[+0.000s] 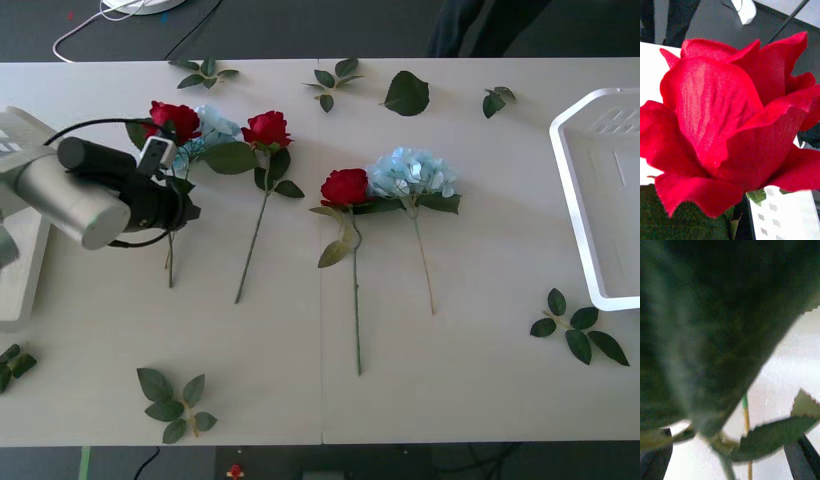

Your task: Place the red flowers into the right box and the blue flowers into the left box. If a person shows an open palm, hand one flower to the person first, then continue sorting.

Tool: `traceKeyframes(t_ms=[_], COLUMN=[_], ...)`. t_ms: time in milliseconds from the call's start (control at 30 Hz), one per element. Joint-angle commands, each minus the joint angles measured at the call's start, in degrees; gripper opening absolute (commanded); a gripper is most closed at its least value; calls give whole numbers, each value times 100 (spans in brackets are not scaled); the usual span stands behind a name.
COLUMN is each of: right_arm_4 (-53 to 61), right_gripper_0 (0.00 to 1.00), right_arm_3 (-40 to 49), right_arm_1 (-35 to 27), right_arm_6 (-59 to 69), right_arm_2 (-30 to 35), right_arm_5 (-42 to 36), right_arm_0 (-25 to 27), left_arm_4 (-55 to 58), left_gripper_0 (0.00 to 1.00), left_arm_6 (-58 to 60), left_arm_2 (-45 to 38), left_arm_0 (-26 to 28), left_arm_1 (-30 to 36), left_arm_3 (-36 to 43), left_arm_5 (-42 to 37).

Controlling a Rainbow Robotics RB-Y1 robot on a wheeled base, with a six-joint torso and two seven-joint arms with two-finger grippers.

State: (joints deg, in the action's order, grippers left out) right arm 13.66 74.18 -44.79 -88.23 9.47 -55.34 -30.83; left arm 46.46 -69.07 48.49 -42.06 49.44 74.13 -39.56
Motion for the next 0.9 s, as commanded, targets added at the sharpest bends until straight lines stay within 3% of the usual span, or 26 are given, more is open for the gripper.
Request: traceKeyframes(t_ms=[33,133,167,200,233,500,567,600,633,667,900], right_arm_4=[-381,-548,-583,-636,-662,-724,-724,-724,-733,-724,-724], right_gripper_0=[0,0,0,0,0,0,6,34,83,100,100], right_arm_3=[-369,-536,-589,-651,-695,-914,-923,-923,-923,-923,-914], right_arm_1=[-249,-249,-249,-249,-249,-249,-249,-249,-249,-249,-249], right_arm_6=[-203,-203,-212,-220,-212,-194,-194,-185,-177,-168,-124], right_arm_2=[-236,-367,-385,-411,-438,-455,-455,-455,-455,-455,-464], right_arm_5=[560,648,665,674,683,876,876,894,946,973,1105], right_arm_0=[-10,-10,-10,-10,-10,-10,-10,-10,-10,-2,25], left_arm_4=[-76,-76,-85,-102,-111,-225,-243,-261,-278,-287,-304], left_gripper_0=[86,84,69,25,0,0,0,0,0,0,0], left_arm_6=[113,122,122,122,122,175,184,192,192,192,219], left_arm_2=[-94,-94,-94,-94,-94,-138,-147,-155,-155,-155,-190], left_arm_0=[13,22,13,13,22,22,22,22,22,22,13], left_arm_1=[-66,-66,-66,-66,-66,-66,-57,-66,-66,-66,-40], left_arm_3=[31,49,58,84,102,146,146,146,146,137,137], left_arm_5=[98,98,89,98,98,98,98,98,98,98,98])
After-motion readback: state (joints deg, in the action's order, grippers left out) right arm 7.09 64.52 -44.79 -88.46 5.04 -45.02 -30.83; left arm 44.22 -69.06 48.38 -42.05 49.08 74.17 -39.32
